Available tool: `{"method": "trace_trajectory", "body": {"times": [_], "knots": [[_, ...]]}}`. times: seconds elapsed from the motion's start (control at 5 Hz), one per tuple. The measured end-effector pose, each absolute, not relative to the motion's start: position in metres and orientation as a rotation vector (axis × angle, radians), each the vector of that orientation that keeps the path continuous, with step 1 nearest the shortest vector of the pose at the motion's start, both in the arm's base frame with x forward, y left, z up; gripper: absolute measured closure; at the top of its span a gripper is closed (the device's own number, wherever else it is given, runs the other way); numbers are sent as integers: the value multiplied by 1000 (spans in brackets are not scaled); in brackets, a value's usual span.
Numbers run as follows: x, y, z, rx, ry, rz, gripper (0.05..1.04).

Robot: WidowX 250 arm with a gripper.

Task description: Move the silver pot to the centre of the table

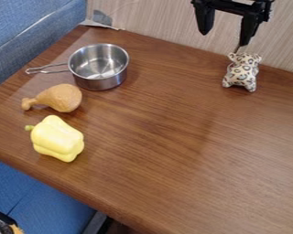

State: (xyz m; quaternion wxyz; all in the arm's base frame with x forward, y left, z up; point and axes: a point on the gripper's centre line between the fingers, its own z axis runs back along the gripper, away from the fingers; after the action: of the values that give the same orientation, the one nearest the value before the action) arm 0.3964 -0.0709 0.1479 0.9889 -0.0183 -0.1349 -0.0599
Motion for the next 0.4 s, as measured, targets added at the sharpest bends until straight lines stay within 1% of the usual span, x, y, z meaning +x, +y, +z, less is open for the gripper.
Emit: {"method": "trace_trajectory", "body": {"times": [0.2, 0.4], "knots": [[394, -71, 133, -32, -230, -122, 82], [384, -43, 115, -7, -163, -86, 82]]}}
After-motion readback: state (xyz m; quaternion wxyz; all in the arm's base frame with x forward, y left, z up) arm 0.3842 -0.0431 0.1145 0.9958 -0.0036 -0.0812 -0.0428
